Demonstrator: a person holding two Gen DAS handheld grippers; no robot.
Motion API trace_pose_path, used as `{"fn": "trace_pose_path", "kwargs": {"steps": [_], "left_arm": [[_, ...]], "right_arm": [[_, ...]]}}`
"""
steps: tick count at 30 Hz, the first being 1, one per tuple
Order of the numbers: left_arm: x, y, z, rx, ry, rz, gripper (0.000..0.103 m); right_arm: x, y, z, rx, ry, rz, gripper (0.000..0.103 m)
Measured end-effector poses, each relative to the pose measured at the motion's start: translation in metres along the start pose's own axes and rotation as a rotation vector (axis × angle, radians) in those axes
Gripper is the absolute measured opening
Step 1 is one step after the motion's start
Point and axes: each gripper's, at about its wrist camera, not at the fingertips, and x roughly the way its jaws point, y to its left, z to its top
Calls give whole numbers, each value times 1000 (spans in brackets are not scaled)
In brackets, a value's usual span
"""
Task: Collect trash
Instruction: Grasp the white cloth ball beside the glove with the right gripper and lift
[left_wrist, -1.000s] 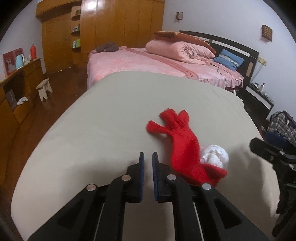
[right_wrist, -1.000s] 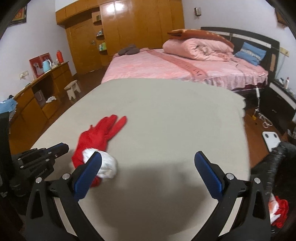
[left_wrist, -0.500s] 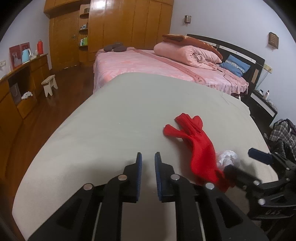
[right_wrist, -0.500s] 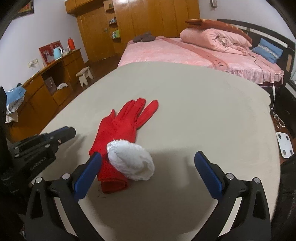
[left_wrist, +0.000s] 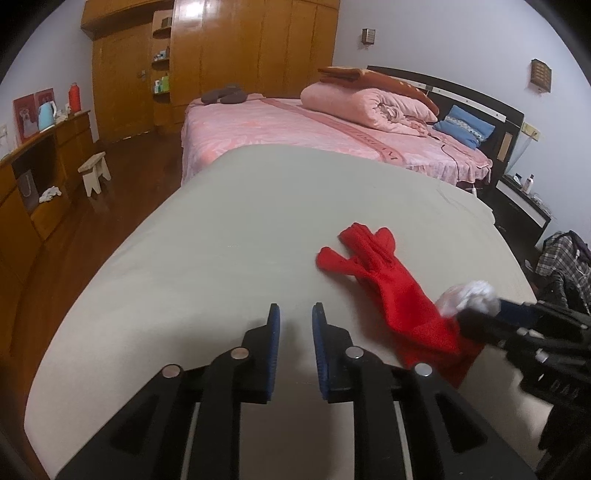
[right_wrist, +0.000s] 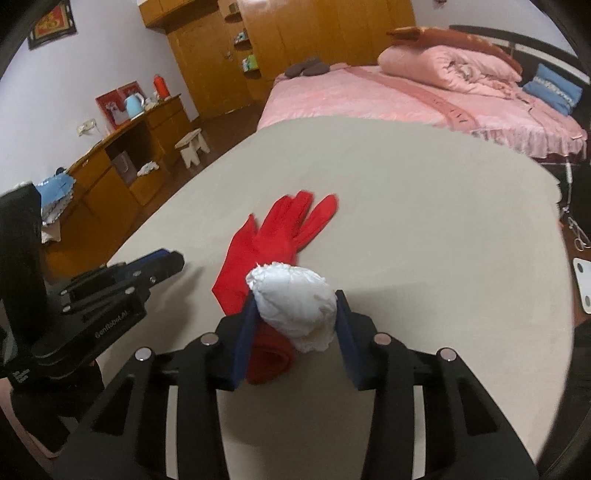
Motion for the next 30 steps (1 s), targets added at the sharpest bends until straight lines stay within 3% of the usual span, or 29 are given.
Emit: {"fn": "trace_pose_path", "kwargs": {"steps": [8,13,16,20,30], "left_arm": [[3,-25,5,29,0,-40,34],[8,-44,8,51,5,-60,38],[10,-51,9,62,8,-69,39],[12,-57,9,68,12,-74,41],[12,-67,10,86,9,-80,44]], "right_arm": [[-17,-41,-3,69,-29,-77,42],[-17,-61,-11,104,-15,-125,43],[-16,-71,-16,123,-3,-140,50],[-18,-76,-22,114,1,-165,67],[-35,-90,-26,159,-49,-206,72]]}}
